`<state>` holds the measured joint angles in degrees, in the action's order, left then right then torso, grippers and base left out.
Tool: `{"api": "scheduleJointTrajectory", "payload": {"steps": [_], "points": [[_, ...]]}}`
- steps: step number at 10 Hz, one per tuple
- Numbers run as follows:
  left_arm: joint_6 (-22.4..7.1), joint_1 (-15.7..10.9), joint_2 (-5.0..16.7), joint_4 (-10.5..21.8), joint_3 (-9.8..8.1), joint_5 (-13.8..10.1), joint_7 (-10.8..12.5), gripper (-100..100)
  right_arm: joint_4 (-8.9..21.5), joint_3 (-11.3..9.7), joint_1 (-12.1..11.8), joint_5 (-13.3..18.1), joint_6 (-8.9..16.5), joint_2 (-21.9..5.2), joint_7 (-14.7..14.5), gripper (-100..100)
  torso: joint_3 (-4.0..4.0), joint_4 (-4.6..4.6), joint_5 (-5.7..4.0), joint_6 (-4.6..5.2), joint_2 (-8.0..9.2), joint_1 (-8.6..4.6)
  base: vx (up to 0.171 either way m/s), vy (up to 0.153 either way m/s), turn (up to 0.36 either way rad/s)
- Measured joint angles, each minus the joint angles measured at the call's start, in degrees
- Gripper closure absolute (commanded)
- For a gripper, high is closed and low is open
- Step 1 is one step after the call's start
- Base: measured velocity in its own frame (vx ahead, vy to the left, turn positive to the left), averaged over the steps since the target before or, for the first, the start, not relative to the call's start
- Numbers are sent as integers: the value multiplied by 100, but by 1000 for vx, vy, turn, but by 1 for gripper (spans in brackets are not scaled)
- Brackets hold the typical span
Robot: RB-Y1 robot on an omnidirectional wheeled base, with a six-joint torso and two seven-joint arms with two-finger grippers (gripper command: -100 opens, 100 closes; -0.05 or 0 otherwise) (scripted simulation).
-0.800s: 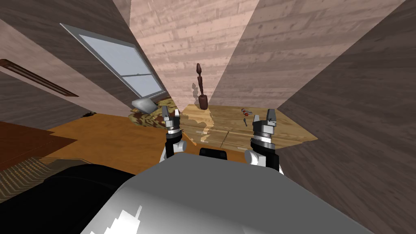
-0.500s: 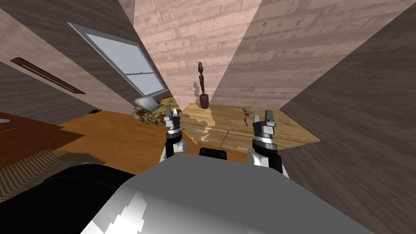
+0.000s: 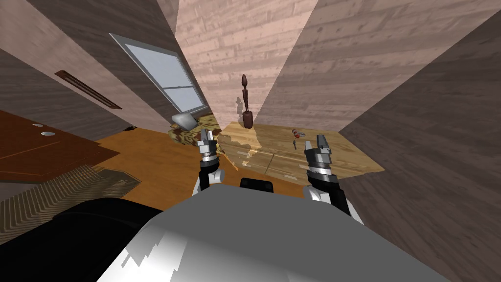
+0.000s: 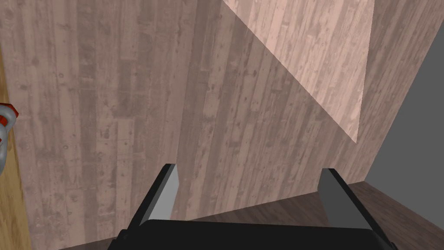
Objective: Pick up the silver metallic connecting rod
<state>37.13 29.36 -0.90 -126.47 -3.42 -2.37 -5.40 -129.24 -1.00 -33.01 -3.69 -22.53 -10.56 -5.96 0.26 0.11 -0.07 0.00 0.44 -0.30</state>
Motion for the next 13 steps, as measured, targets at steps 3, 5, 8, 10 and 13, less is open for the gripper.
{"api": "scheduleJointTrajectory", "payload": {"steps": [3, 5, 8, 10, 13], "points": [[0, 0, 0, 0, 0, 0, 0, 0, 67, 51, -65, -86, 56, -464, 148, -100, -1, -1, 0, -1, -1, 0, -110, -60, 101], [0, -1, 0, 0, 0, 0, 0, 0, 112, 65, -85, -140, 115, -750, 240, -100, 4, 1, 0, -2, 9, -3, -146, -64, 140], [0, 0, 0, 0, 0, 0, 0, 0, 145, 104, -168, -243, 209, -1222, 395, -100, 2, 1, 0, 2, 3, 4, -151, -54, 164], [0, 0, 0, 0, 0, 0, 0, 0, 168, 108, -198, -321, 320, -1554, 493, -100, 4, 2, 0, 2, 7, 0, -143, -36, 162], [0, -1, 0, 0, 0, 0, 0, 0, 277, 99, -285, -473, 431, -2059, 660, -100, 2, 1, 0, -1, 5, 0, -135, -40, 146]]}}
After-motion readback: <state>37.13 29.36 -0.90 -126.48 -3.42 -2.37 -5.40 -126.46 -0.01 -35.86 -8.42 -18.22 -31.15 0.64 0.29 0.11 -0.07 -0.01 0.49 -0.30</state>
